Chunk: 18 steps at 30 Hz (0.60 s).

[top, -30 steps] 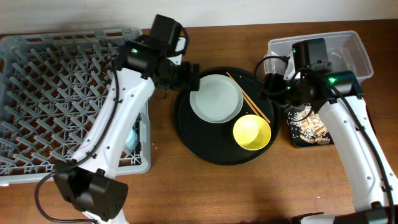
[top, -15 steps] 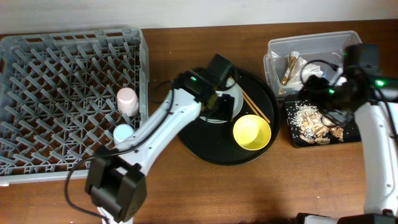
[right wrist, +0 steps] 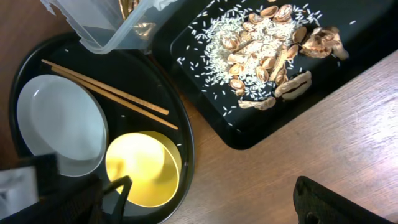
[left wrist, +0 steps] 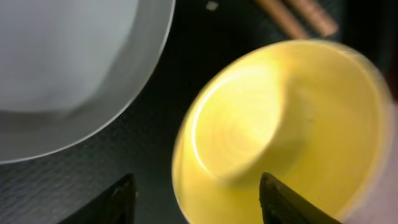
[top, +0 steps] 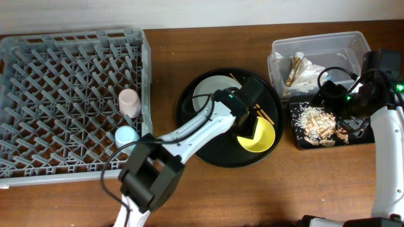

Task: Sort waste into correct bins and load items into the dishwasher rack
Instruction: 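Reach the left gripper to the yellow bowl and grasp its rim, then lift the yellow bowl with the left gripper and stand it in the rack's back row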

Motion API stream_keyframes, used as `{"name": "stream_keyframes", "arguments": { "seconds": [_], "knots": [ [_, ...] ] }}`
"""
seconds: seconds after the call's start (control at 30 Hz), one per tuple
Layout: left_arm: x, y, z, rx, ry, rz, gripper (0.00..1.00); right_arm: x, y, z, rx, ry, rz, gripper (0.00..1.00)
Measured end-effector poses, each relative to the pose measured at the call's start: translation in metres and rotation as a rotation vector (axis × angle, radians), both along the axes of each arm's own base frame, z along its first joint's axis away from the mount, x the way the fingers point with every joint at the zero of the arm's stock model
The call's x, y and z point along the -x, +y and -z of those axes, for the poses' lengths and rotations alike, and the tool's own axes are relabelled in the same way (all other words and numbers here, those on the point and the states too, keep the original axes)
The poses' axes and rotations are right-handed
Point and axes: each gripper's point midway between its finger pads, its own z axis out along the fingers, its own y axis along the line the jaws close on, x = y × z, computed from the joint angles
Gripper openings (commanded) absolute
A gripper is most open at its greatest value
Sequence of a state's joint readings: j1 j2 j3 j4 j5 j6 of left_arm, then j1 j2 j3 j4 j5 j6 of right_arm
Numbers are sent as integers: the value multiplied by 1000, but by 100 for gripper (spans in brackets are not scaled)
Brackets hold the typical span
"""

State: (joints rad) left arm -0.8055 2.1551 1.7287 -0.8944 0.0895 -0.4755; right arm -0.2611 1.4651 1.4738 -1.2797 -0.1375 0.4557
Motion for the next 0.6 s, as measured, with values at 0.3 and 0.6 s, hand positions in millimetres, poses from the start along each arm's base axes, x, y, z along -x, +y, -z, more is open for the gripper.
{"name": "stream_keyframes", "arguments": {
  "seconds": [0.3, 0.6],
  "knots": [
    [2, 2, 18, -28, 32, -11, 1, 1, -1, 0, 8, 5, 3, 99],
    [15, 11, 10, -65, 93, -3, 1, 1, -1, 0, 8, 5, 3, 98]
  ]
}}
